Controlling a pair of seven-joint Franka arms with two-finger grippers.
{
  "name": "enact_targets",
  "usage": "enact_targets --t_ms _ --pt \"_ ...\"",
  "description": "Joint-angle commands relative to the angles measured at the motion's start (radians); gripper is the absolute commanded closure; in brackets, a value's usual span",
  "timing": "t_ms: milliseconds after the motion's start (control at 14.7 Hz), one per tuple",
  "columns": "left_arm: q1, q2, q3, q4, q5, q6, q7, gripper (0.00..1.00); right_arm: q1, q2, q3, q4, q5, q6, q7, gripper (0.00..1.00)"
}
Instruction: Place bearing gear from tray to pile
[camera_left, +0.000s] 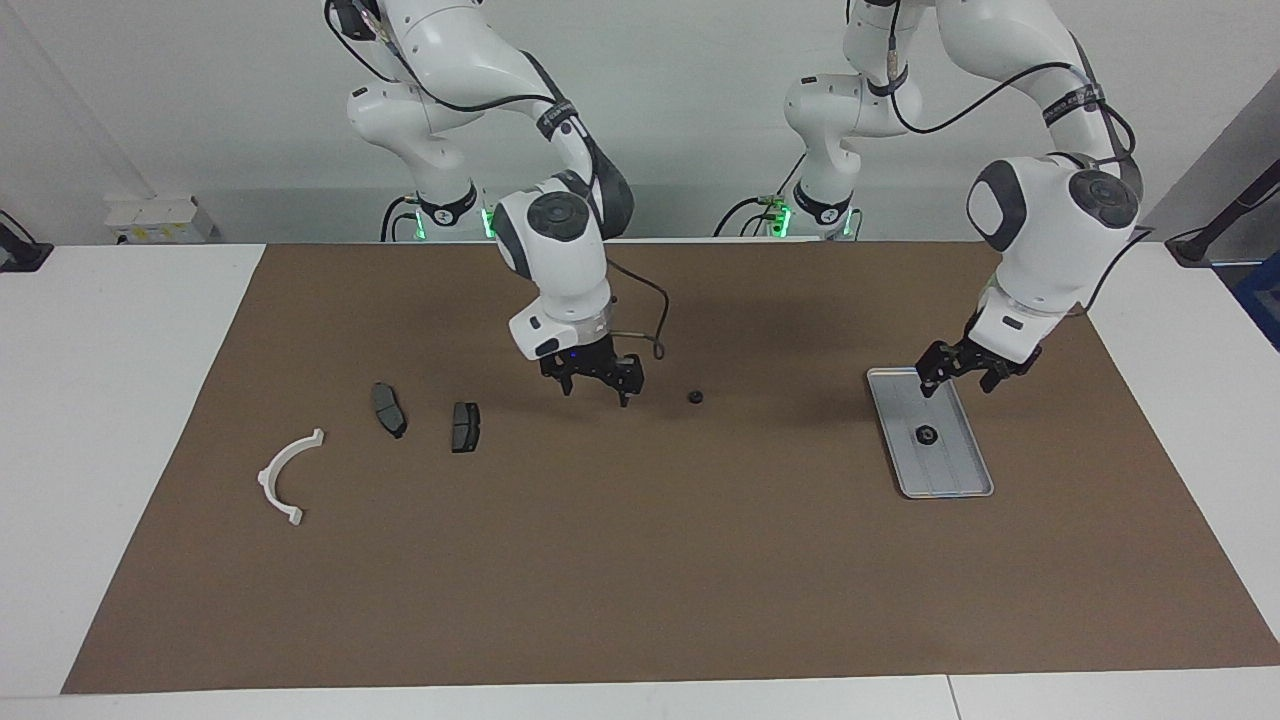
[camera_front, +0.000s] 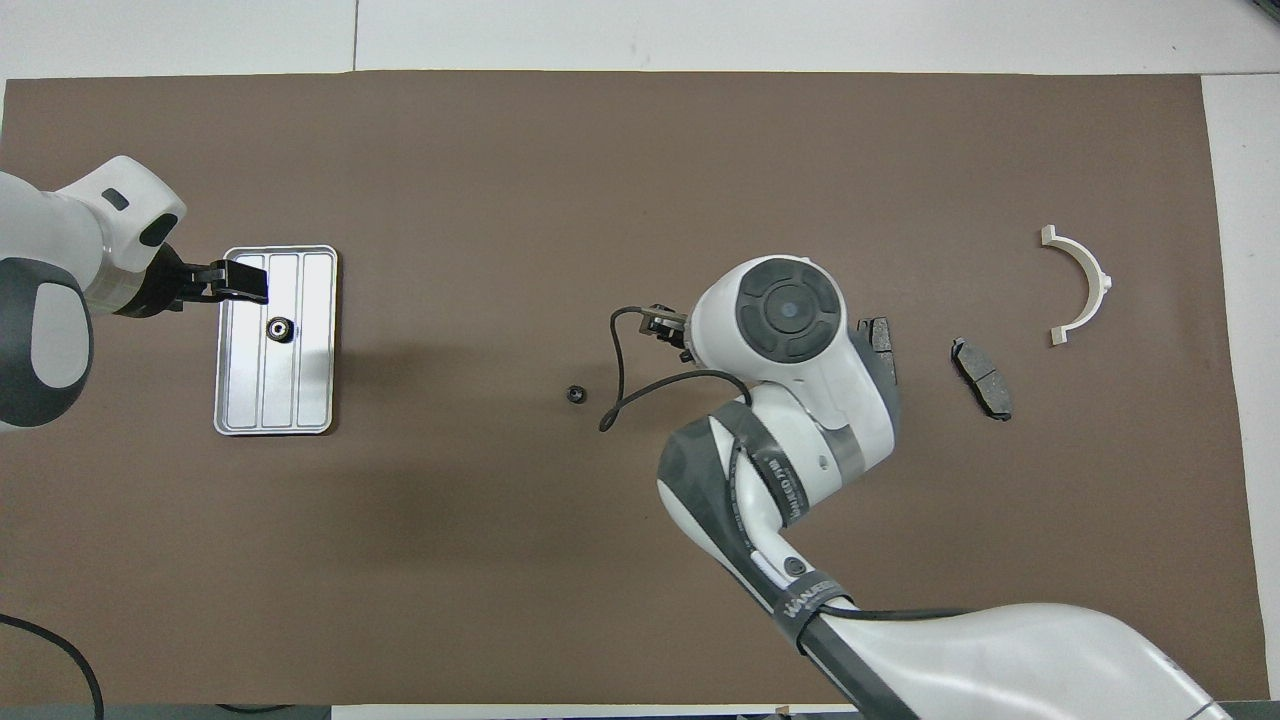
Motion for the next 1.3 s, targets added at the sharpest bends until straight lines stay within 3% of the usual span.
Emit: enact_targets --t_ms 0,136,409,887,1228 --pt "0.009 0.091 -0.015 -0.007 -0.016 0.12 0.031 0.05 0.089 0.182 -0.004 0.233 -0.101 -0.096 0.231 0.04" --pt "0.04 0.127 -0.015 -0.013 -0.016 0.151 0.063 0.06 0.115 0.257 -0.002 0.345 -0.109 -0.151 0.307 0.04" --pt "0.043 0.136 -0.015 -0.036 -0.016 0.178 0.096 0.07 0.167 0.323 -0.002 0.414 -0.112 -0.191 0.411 0.07" --pt "0.029 0.112 -0.015 -0.148 -0.018 0.232 0.088 0.09 0.212 0.336 -0.001 0.401 -0.115 -0.172 0.464 0.09" --pt "0.024 0.098 -0.017 -0.181 -0.018 0.229 0.081 0.09 0.213 0.32 0.001 0.309 -0.116 -0.092 0.459 0.11"
